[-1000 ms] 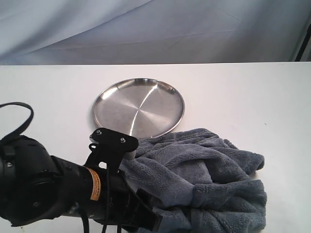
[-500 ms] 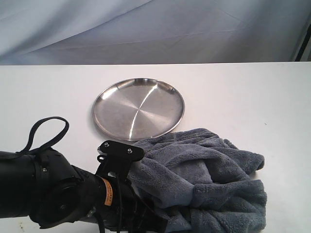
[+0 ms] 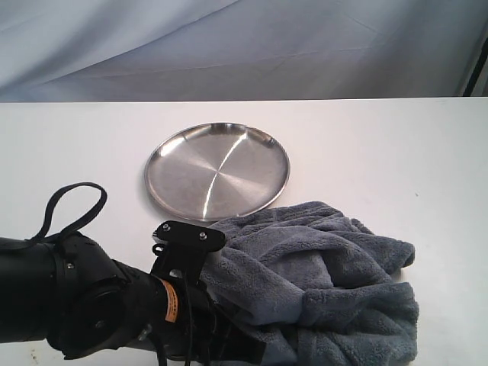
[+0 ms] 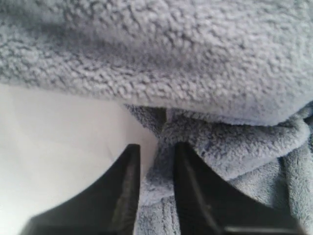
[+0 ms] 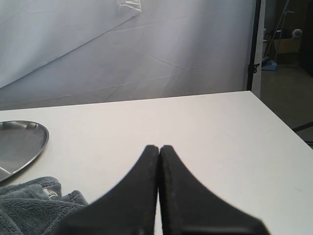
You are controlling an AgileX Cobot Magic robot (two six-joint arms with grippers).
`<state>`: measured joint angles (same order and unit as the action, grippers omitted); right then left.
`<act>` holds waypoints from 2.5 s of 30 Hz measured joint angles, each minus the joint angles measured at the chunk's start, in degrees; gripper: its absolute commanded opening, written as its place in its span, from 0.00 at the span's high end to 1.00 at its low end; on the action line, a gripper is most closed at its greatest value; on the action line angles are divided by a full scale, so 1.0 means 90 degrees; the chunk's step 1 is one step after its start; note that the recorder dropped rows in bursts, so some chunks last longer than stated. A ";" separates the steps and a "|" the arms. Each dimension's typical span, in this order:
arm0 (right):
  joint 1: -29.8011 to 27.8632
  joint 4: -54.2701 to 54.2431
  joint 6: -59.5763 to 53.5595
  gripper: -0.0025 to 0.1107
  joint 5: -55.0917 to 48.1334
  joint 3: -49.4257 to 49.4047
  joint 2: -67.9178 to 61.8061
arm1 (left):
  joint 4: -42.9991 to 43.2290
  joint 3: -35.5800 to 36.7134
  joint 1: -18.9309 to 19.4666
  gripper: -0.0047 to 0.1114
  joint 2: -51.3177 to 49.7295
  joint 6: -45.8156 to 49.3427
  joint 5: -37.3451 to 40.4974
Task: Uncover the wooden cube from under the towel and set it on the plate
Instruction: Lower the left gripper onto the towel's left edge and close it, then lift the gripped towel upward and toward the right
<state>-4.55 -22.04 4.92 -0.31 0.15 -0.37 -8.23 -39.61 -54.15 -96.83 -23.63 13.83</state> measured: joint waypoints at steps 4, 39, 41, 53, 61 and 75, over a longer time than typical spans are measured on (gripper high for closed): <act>0.0000 0.0000 0.0000 0.95 0.0000 0.0000 0.0000 | -0.0053 0.0000 0.0000 0.96 0.0000 0.0000 0.0000; 0.0000 0.0000 0.0000 0.95 0.0000 0.0000 0.0000 | -0.0527 -0.1681 0.0000 0.58 0.0294 0.1043 0.2683; 0.0000 0.0000 0.0000 0.95 0.0000 0.0000 0.0000 | -0.0527 -0.1681 0.0000 0.58 0.0356 0.1178 0.3121; 0.0000 0.0000 0.0000 0.95 0.0000 0.0000 0.0000 | -0.0527 -0.1420 0.0000 0.57 0.0430 0.1584 0.3389; 0.0000 0.0000 0.0000 0.95 0.0000 0.0000 0.0000 | -0.0527 -0.1369 0.0000 0.32 0.0168 0.1624 0.2888; 0.0000 0.0000 0.0000 0.95 0.0000 0.0000 0.0000 | -0.1065 -0.1356 0.0000 0.56 -0.1065 0.1624 0.2087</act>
<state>-4.55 -22.04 4.92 -0.31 0.15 -0.37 -17.81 -51.82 -54.15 -106.41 -9.02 32.61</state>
